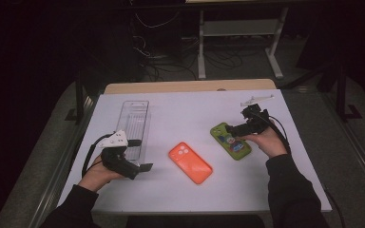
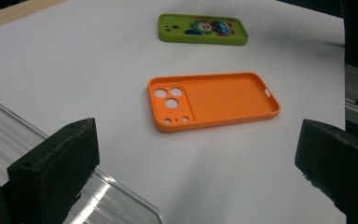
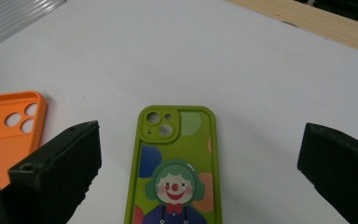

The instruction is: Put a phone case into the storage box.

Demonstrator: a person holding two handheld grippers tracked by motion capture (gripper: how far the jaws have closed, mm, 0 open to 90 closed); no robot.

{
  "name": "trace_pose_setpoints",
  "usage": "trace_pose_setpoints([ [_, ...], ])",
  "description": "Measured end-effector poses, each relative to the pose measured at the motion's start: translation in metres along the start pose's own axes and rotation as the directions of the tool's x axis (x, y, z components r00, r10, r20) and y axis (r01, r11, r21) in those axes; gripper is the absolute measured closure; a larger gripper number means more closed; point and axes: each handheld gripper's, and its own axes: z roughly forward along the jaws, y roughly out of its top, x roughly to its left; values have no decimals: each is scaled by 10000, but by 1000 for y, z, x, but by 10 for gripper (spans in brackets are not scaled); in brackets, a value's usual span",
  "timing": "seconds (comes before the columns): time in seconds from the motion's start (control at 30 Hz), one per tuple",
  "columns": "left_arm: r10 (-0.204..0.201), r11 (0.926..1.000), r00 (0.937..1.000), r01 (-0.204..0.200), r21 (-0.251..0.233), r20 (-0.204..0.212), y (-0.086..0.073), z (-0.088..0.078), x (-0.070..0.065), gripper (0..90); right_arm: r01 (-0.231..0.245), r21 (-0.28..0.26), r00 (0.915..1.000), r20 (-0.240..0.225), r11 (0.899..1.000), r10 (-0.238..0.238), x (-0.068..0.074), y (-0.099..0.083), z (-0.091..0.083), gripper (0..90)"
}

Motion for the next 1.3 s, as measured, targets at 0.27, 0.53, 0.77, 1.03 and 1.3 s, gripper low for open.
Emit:
trace_pose_setpoints([
  [0.27,76,10000,10000,-76,6,4,0,0,0,0,-113,335,9999,47,9994,112,-3,-5,6,0],
  [0.53,35,10000,10000,-35,21,24,0,1,0,0,-107,847,9999,-15,9964,108,-5,-12,13,0],
  [0.77,52,10000,10000,-52,-12,23,0,1,0,0,-25,1167,10000,-3,9932,25,-5,-17,20,0],
  [1.03,84,10000,10000,-84,14,27,0,1,1,0,197,1601,9998,37,9869,-206,-3,-22,29,0],
  [1.3,88,10000,10000,-88,21,36,0,1,1,0,332,2160,9994,-70,9758,-325,4,-25,38,0],
])
